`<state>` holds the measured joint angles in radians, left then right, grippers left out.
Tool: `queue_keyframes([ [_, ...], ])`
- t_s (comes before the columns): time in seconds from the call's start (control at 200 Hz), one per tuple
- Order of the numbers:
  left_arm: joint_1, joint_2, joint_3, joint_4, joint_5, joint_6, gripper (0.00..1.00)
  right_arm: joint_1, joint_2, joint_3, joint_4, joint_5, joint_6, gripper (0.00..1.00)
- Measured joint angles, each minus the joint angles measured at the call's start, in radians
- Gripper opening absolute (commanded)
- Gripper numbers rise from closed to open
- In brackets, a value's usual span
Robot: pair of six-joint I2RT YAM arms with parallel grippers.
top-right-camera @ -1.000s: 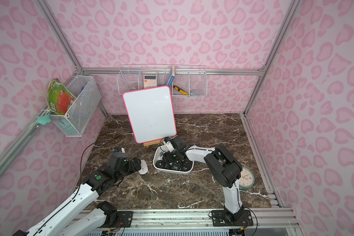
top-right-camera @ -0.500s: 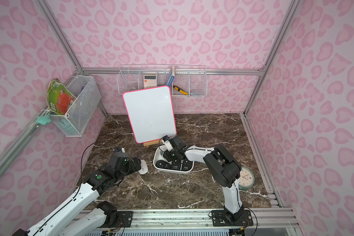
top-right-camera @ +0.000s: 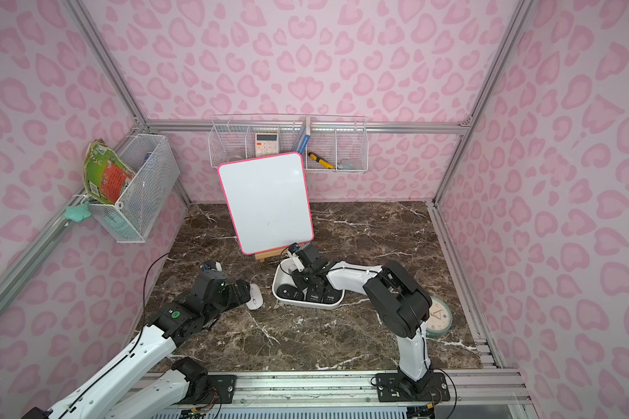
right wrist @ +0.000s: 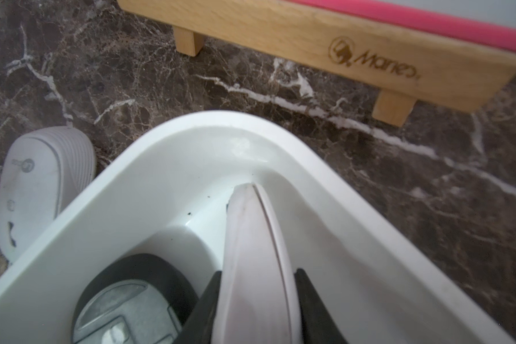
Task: Take out the mouse from the storage box
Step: Pick up the mouse from the storage box, then place the mouse at the center of the board.
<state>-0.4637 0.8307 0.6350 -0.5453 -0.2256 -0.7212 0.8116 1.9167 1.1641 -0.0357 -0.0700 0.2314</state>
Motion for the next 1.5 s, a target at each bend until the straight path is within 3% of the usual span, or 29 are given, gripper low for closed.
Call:
queue_keyframes([
  [0.47, 0.000, -0.095, 0.045, -0.071, -0.051, -0.035, 0.99, 0.036, -0.175, -0.065, -0.069, 0.097, -0.003, 0.21],
  [0.861, 0.000, -0.264, 0.132, -0.225, -0.189, -0.085, 0.99, 0.212, -0.303, -0.075, -0.122, 0.208, -0.020, 0.22],
  [1.226, 0.000, -0.366, 0.154, -0.296, -0.274, -0.087, 0.99, 0.418, -0.219, -0.069, -0.108, 0.272, -0.079, 0.21],
  [1.501, 0.000, -0.409, 0.157, -0.328, -0.299, -0.088, 0.99, 0.494, -0.109, -0.018, -0.085, 0.329, -0.143, 0.20],
])
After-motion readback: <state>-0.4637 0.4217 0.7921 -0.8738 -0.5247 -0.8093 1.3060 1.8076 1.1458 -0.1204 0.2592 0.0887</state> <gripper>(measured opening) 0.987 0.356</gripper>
